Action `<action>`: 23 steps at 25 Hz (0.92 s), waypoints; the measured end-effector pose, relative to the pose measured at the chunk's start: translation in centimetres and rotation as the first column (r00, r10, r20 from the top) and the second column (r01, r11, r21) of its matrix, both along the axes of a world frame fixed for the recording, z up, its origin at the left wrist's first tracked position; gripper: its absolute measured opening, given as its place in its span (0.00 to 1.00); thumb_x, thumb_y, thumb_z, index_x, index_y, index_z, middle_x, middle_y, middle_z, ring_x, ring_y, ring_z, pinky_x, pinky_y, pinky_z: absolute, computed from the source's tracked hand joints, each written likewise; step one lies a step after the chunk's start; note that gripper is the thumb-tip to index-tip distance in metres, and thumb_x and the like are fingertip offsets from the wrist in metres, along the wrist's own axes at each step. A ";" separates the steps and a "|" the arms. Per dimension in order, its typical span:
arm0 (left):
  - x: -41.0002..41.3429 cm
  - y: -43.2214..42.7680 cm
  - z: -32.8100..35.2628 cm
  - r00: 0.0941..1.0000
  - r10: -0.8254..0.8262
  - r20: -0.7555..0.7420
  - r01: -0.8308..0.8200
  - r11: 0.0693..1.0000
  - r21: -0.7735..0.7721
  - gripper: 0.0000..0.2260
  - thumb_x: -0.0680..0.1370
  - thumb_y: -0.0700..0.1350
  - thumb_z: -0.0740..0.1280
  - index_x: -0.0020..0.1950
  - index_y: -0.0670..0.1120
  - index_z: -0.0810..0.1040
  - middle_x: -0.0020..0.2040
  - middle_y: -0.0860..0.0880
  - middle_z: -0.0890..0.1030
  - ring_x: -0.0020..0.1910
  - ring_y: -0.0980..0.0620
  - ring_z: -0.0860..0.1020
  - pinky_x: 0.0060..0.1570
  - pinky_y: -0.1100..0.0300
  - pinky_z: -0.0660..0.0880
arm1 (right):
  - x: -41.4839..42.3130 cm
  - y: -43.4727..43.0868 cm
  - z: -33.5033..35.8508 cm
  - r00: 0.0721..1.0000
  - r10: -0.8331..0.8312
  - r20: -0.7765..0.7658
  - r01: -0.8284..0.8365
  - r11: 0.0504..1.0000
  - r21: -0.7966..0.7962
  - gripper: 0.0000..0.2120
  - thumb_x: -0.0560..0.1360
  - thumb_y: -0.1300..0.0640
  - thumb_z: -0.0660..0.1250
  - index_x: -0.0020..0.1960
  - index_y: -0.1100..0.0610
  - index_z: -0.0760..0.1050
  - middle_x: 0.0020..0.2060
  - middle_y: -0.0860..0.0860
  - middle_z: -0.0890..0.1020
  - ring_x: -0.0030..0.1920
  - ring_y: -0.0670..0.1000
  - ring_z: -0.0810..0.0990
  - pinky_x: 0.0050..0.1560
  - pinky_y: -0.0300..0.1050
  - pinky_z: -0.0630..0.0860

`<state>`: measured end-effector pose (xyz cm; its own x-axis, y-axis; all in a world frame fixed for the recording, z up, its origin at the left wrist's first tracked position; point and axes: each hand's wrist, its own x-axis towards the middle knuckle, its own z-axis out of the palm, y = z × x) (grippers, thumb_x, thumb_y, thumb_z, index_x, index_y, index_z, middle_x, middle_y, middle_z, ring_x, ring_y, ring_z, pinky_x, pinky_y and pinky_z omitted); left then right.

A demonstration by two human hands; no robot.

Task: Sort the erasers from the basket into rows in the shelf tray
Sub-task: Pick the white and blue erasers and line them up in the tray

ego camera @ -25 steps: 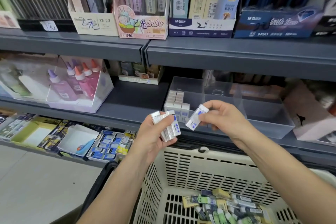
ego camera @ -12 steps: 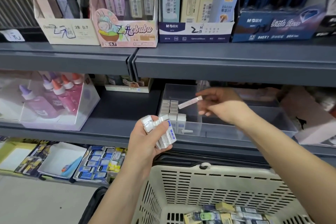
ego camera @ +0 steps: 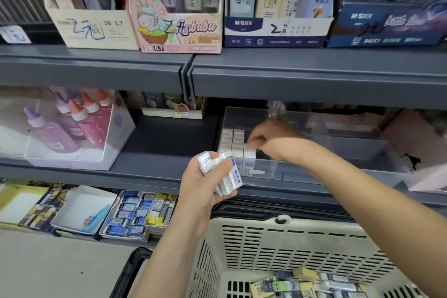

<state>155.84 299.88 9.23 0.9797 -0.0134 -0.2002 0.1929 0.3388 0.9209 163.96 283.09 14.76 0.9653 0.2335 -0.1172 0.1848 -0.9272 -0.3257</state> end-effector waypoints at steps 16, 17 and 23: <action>0.0 -0.7 0.6 0.990 -0.140 -0.010 0.138 0.980 -0.141 0.16 0.67 0.51 0.71 0.50 0.47 0.75 0.40 0.48 0.82 0.36 0.53 0.80 0.33 0.57 0.77 | -4.6 -0.8 2.3 0.995 0.001 -0.097 0.056 0.804 0.592 0.04 0.71 0.56 0.71 0.40 0.50 0.77 0.29 0.43 0.81 0.31 0.41 0.80 0.31 0.31 0.74; 0.1 -0.6 0.5 0.993 -0.117 -0.019 0.113 0.983 -0.143 0.15 0.66 0.51 0.72 0.49 0.47 0.75 0.40 0.48 0.82 0.35 0.53 0.79 0.33 0.57 0.77 | -3.7 -1.5 2.7 0.993 -0.090 -0.075 0.117 0.804 0.583 0.05 0.71 0.56 0.71 0.38 0.49 0.76 0.29 0.43 0.82 0.33 0.44 0.81 0.33 0.33 0.75; 0.1 -0.4 0.3 0.996 -0.069 -0.052 0.062 0.990 -0.123 0.16 0.65 0.51 0.73 0.49 0.48 0.77 0.41 0.48 0.83 0.39 0.53 0.80 0.34 0.57 0.77 | -0.5 -1.8 1.9 0.971 -0.173 0.164 0.165 0.984 0.064 0.03 0.75 0.47 0.63 0.42 0.43 0.72 0.47 0.43 0.81 0.48 0.50 0.79 0.47 0.43 0.75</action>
<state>155.97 299.50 9.52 0.9631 -0.1048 -0.2479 0.2686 0.4325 0.8607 163.49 281.24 16.66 0.9961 0.0666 0.0576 0.0826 -0.9332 -0.3498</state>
